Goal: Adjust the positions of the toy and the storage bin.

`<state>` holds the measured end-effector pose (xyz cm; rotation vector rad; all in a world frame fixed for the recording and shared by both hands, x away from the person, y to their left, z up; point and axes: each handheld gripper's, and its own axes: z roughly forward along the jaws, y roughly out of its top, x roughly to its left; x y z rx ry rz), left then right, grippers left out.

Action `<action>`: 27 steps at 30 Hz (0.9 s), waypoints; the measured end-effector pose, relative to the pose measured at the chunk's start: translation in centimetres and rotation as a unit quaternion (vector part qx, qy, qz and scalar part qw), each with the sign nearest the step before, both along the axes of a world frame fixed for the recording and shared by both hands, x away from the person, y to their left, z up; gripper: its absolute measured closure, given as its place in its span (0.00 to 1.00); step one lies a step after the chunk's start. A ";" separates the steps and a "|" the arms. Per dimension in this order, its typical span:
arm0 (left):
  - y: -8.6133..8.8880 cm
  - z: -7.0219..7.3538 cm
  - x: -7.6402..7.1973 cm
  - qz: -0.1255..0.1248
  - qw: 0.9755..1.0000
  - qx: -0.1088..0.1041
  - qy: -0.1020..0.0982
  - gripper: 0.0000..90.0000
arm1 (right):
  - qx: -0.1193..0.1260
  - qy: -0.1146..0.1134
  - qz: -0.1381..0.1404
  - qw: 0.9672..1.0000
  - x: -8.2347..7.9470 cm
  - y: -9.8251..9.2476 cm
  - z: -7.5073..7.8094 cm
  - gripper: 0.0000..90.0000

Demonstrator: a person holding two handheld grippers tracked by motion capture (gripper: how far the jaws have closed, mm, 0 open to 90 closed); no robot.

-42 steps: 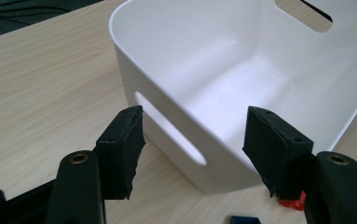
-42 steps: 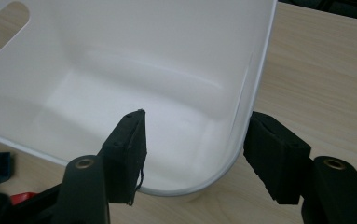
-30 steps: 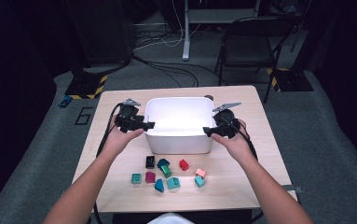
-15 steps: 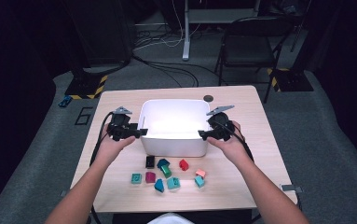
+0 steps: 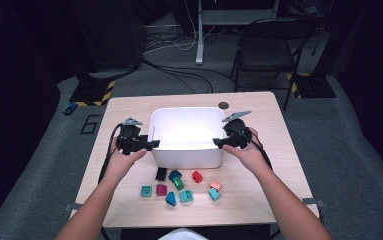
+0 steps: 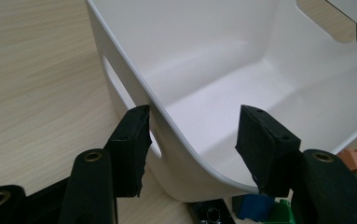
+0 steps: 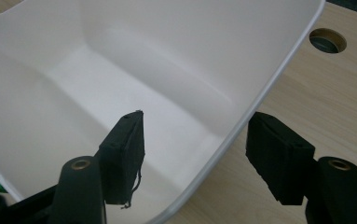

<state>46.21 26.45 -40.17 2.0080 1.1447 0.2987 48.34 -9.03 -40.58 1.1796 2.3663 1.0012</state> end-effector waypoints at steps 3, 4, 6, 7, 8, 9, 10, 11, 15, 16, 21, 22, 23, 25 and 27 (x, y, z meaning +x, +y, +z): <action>0.0 0.0 0.0 0.003 1.000 -0.008 0.002 0.49 | 0.002 0.003 0.001 1.000 0.1 -0.1 -0.1 0.41; 0.0 0.0 0.0 0.001 1.000 -0.006 0.002 0.49 | 0.002 0.004 0.000 1.000 0.1 0.0 -0.1 0.41; 0.1 0.1 -0.1 -0.003 1.000 0.001 0.000 0.49 | 0.000 0.005 0.001 1.000 0.1 0.0 -0.1 0.41; 0.1 0.1 -0.2 -0.003 1.000 0.001 -0.003 0.49 | 0.000 0.006 0.000 1.000 0.0 0.0 0.0 0.41; 0.1 0.2 -0.2 -0.004 1.000 0.002 -0.006 0.49 | 0.001 0.005 0.000 1.000 0.0 0.0 0.0 0.41; 0.2 0.2 -0.1 -0.008 1.000 0.005 -0.006 0.50 | 0.003 0.002 0.000 1.000 0.1 -0.1 0.0 0.42; 0.2 0.2 0.0 -0.008 1.000 0.004 -0.008 0.50 | 0.005 0.003 -0.004 1.000 0.0 -0.1 0.1 0.42; 0.3 0.2 0.1 -0.008 1.000 0.002 -0.009 0.50 | 0.005 0.000 -0.005 1.000 0.0 -0.2 0.3 0.42; 0.6 0.4 0.3 -0.006 1.000 -0.004 -0.014 0.49 | 0.002 -0.009 -0.014 1.000 -0.1 -0.6 0.9 0.42; 0.7 0.4 0.3 -0.004 1.000 -0.010 -0.015 0.48 | 0.003 -0.009 -0.014 1.000 -0.2 -0.7 1.1 0.42; 1.1 0.5 0.5 -0.003 1.000 -0.012 -0.021 0.47 | 0.014 -0.015 -0.011 1.000 -0.9 -1.4 1.9 0.43; 1.2 0.6 0.4 -0.006 1.000 -0.007 -0.023 0.46 | 0.014 -0.020 -0.003 1.000 -1.0 -1.5 2.1 0.43; 1.2 0.6 0.4 -0.005 1.000 -0.006 -0.028 0.46 | 0.010 -0.025 0.000 1.000 -1.3 -1.7 2.3 0.43; 1.3 0.8 0.3 -0.010 0.999 -0.005 -0.033 0.45 | 0.016 -0.028 -0.001 0.999 -1.8 -1.8 2.7 0.44; 1.5 1.0 0.2 -0.013 0.999 -0.008 -0.037 0.44 | 0.024 -0.035 0.006 0.999 -2.3 -2.3 3.2 0.45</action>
